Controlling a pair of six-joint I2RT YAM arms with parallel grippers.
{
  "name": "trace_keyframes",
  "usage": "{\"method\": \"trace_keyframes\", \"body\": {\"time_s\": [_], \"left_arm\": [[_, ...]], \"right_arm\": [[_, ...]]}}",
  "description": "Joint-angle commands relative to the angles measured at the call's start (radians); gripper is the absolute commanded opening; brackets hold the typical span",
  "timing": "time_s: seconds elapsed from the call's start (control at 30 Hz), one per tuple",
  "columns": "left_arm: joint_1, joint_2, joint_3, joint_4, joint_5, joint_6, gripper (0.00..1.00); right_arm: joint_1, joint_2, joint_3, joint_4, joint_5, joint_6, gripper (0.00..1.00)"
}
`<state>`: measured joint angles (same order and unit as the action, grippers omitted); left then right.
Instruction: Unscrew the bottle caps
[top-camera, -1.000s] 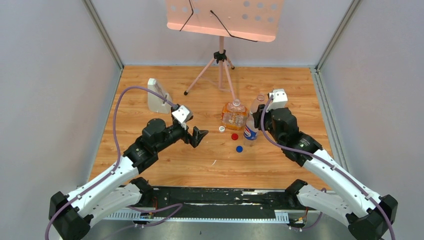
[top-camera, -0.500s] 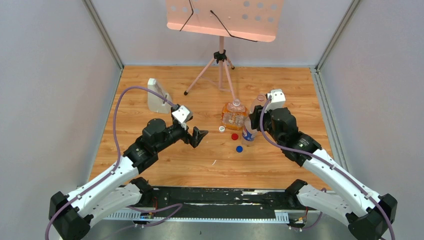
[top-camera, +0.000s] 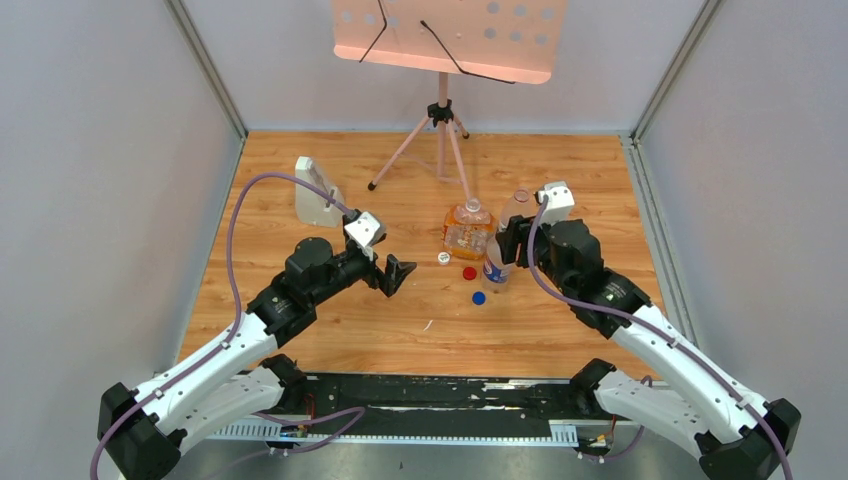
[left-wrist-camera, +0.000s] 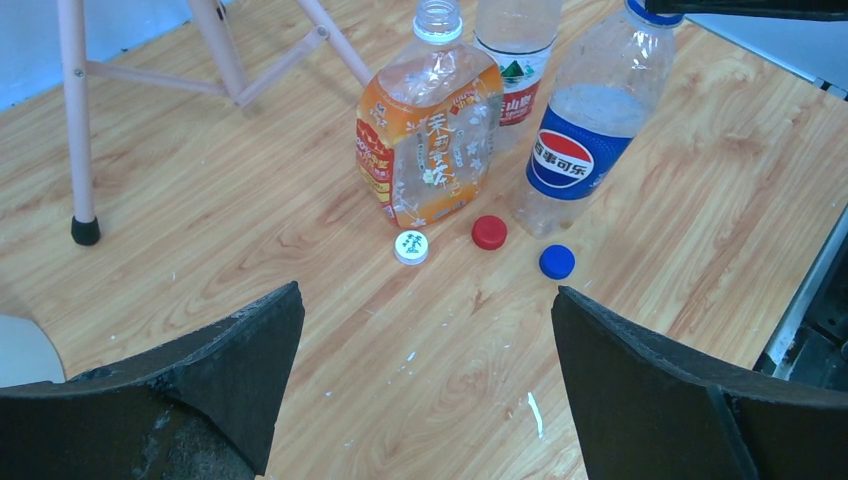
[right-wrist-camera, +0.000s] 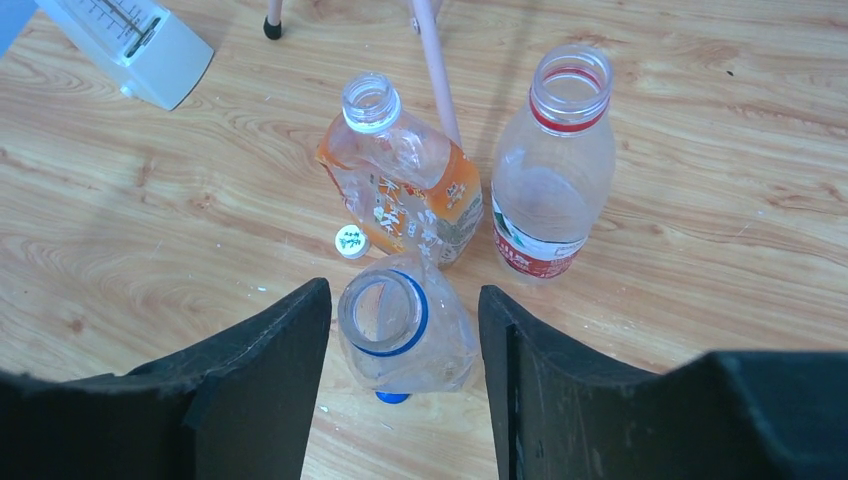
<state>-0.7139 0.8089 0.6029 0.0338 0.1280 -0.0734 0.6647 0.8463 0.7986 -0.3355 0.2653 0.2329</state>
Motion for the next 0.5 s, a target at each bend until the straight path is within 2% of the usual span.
{"method": "trace_keyframes", "body": {"time_s": [0.0, 0.33, 0.47], "left_arm": [[-0.001, -0.001, 0.006, 0.022, 0.013, 0.002, 1.0], [-0.001, 0.007, 0.006, 0.021, 0.01, 0.005, 1.0], [-0.001, 0.004, 0.006, 0.019, -0.015, 0.0, 1.0]], "right_arm": [[0.003, 0.017, 0.011, 0.007, -0.036, -0.014, 0.57], [0.003, 0.037, 0.025, 0.001, -0.067, -0.015, 0.57], [0.003, 0.02, 0.043, -0.006, -0.064, -0.019, 0.6]]}}
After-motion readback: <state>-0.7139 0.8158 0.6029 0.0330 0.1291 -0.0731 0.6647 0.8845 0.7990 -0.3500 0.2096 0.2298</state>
